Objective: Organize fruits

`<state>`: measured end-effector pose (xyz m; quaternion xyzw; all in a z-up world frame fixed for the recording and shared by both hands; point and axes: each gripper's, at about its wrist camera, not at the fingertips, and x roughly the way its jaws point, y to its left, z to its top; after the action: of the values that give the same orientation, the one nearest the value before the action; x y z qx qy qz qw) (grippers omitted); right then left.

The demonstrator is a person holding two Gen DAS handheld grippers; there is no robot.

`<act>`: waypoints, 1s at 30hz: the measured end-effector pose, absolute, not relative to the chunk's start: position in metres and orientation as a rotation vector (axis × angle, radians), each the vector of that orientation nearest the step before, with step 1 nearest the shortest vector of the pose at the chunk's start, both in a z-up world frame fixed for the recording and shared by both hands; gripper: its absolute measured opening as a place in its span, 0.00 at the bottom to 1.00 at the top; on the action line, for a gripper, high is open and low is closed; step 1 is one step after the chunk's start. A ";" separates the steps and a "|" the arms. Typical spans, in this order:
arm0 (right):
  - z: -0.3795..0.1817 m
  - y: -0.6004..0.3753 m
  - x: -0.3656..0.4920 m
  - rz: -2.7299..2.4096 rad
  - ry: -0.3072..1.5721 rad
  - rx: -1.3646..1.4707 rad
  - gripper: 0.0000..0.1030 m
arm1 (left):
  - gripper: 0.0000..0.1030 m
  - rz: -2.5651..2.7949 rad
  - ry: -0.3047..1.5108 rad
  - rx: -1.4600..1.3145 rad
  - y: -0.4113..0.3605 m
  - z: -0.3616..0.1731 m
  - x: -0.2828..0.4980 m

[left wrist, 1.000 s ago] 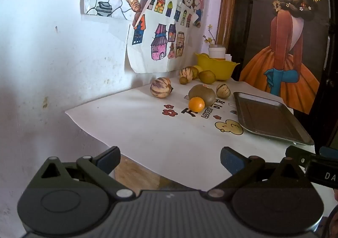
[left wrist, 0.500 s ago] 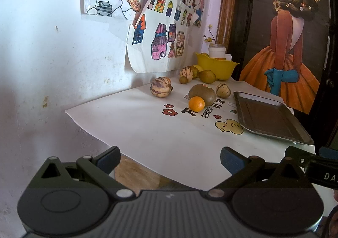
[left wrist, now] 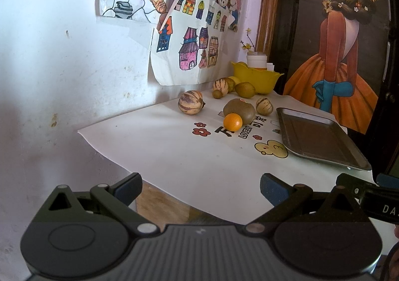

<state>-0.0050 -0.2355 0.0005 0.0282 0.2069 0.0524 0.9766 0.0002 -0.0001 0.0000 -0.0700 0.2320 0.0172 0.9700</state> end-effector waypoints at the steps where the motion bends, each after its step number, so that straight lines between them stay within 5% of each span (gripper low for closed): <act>1: 0.000 -0.234 -0.003 0.106 0.417 0.057 1.00 | 1.00 0.035 0.469 -0.141 0.000 0.000 0.000; 30: 0.006 -0.235 0.012 0.102 0.462 -0.010 1.00 | 1.00 0.050 0.510 -0.134 0.015 -0.001 0.018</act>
<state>0.0120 -0.2349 0.0060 -0.0051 0.2291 0.0507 0.9721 0.0178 0.0146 -0.0009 -0.0661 0.2521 0.0245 0.9651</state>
